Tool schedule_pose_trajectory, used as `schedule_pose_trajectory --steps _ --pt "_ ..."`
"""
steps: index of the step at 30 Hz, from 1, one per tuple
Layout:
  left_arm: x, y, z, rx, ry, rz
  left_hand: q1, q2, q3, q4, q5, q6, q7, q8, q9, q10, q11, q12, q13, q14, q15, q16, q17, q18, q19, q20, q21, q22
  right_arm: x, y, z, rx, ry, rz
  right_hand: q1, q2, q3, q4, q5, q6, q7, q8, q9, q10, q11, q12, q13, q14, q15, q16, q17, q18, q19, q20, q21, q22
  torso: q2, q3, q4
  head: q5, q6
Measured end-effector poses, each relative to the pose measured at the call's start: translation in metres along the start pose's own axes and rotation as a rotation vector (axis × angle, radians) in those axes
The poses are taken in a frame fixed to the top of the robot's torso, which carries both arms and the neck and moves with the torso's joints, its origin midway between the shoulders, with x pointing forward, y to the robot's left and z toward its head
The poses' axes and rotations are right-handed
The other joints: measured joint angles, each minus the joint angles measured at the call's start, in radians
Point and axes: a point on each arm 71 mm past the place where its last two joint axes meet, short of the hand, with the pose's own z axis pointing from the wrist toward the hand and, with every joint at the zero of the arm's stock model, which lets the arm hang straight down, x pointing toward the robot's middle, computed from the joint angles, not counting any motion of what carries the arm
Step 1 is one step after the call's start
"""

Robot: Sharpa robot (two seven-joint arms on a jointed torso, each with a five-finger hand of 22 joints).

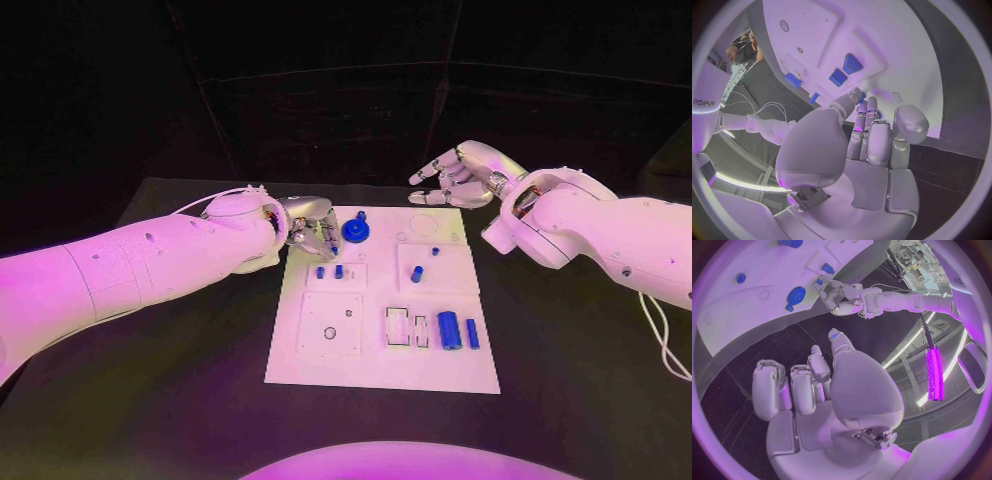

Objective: Assemble the parts on the task board

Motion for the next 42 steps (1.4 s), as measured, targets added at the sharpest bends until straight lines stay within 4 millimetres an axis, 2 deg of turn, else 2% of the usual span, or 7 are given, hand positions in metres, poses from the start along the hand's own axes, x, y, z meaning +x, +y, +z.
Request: schedule_pose_trajectory --steps 8,21,28,31,33,36,42 --pt "0.0 0.001 0.0 -0.006 0.002 0.0 -0.011 -0.011 0.0 0.0 0.0 -0.071 0.011 -0.054 -0.017 -0.009 0.009 -0.023 0.0 0.0 0.0 0.0 -0.006 0.0 0.0 0.0 0.0 0.004 0.0 0.0 0.0 0.001 -0.001 0.0 0.0 0.0 0.0 0.0 0.0 0.0 0.0 0.0 0.0 0.0 0.0 0.0 0.0 0.0 0.0 -0.003 0.0 0.0 0.0 0.0 0.0 0.0 0.0 0.0002 -0.0003 -0.004 -0.002" --pt "0.0 0.004 -0.002 -0.015 0.002 -0.001 -0.011 -0.019 0.0 0.0 0.0 -0.073 0.013 -0.054 -0.017 -0.009 0.009 -0.028 0.0 0.0 0.0 0.0 -0.01 0.0 0.0 0.0 0.0 0.004 -0.001 -0.002 -0.001 0.005 -0.002 -0.001 0.0 0.0 0.0 0.0 0.0 0.0 0.0 0.0 0.0 -0.015 -0.007 -0.026 -0.021 0.0 0.0 -0.012 0.0 0.0 -0.005 -0.004 -0.01 -0.002 0.0 -0.0004 0.0003 -0.005 -0.001" --pt "-0.001 0.013 -0.011 -0.03 -0.008 -0.007 -0.007 -0.024 0.004 -0.004 0.0 -0.085 0.018 -0.069 -0.017 -0.02 0.019 -0.046 0.0 0.0 0.007 -0.005 -0.021 0.0 -0.007 0.007 -0.002 -0.002 -0.008 -0.011 -0.003 0.035 -0.011 -0.029 0.051 0.024 0.029 -0.01 -0.041 0.023 -0.001 0.011 0.003 -0.283 -0.007 -0.556 -0.447 -0.004 -0.004 -0.11 -0.095 0.016 -0.051 -0.008 -0.066 -0.088 -0.001 -0.0017 0.0011 -0.007 0.001" --pt "-0.004 0.021 -0.018 -0.042 -0.027 -0.026 -0.007 -0.024 0.011 -0.011 0.0 -0.087 0.02 -0.069 -0.015 -0.032 0.025 -0.058 -0.001 0.0 0.007 -0.009 -0.027 0.0 -0.014 0.014 -0.029 -0.025 -0.012 -0.017 -0.006 0.053 -0.007 -0.07 0.073 0.009 0.051 -0.01 -0.061 0.048 0.004 0.016 0.004 -0.279 -0.006 -0.707 -0.594 -0.004 -0.004 -0.134 -0.124 0.016 -0.052 -0.009 -0.076 -0.105 -0.002 -0.002 0.0015 -0.009 0.003" --pt "-0.008 0.028 -0.024 -0.049 -0.052 -0.063 -0.007 -0.024 0.014 -0.014 0.0 -0.086 0.02 -0.069 -0.014 -0.036 0.028 -0.058 -0.001 0.004 0.011 -0.011 -0.032 0.0 -0.017 0.015 -0.045 -0.041 -0.015 -0.021 -0.008 0.064 0.001 -0.115 0.094 0.001 0.071 -0.014 -0.068 0.072 -0.006 0.022 0.004 -0.265 -0.005 -0.782 -0.674 -0.004 -0.004 -0.139 -0.13 0.016 -0.052 -0.009 -0.077 -0.106 -0.002 -0.002 0.0016 -0.01 0.006" --pt "-0.015 0.037 -0.032 -0.049 -0.109 -0.17 -0.003 -0.02 0.024 -0.015 0.0 -0.064 0.028 -0.069 -0.011 -0.043 0.036 -0.066 -0.001 -0.016 0.025 -0.06 -0.114 0.0 -0.065 0.02 -0.133 -0.127 -0.017 -0.027 -0.013 0.078 0.022 -0.198 0.106 -0.011 0.091 -0.019 -0.079 0.096 -0.015 0.027 0.004 -0.262 -0.005 -0.846 -0.749 -0.004 -0.004 -0.143 -0.132 0.016 -0.052 -0.009 -0.077 -0.106 -0.002 -0.0014 0.0016 -0.014 0.011" --pt "-0.025 0.04 -0.044 0.018 -0.225 -0.504 -0.01 -0.002 0.038 -0.003 0.0 -0.024 0.035 -0.046 -0.009 -0.026 0.037 -0.047 0.007 -0.129 0.03 -0.215 -0.358 0.048 -0.196 0.031 -0.371 -0.343 -0.011 -0.033 -0.023 0.089 0.072 -0.367 0.117 -0.022 0.123 -0.012 -0.108 0.106 -0.016 0.018 0.001 -0.235 -0.004 -0.924 -0.862 -0.004 -0.004 -0.149 -0.138 0.016 -0.052 -0.009 -0.08 -0.107 -0.002 -0.0002 0.0001 -0.034 0.024"
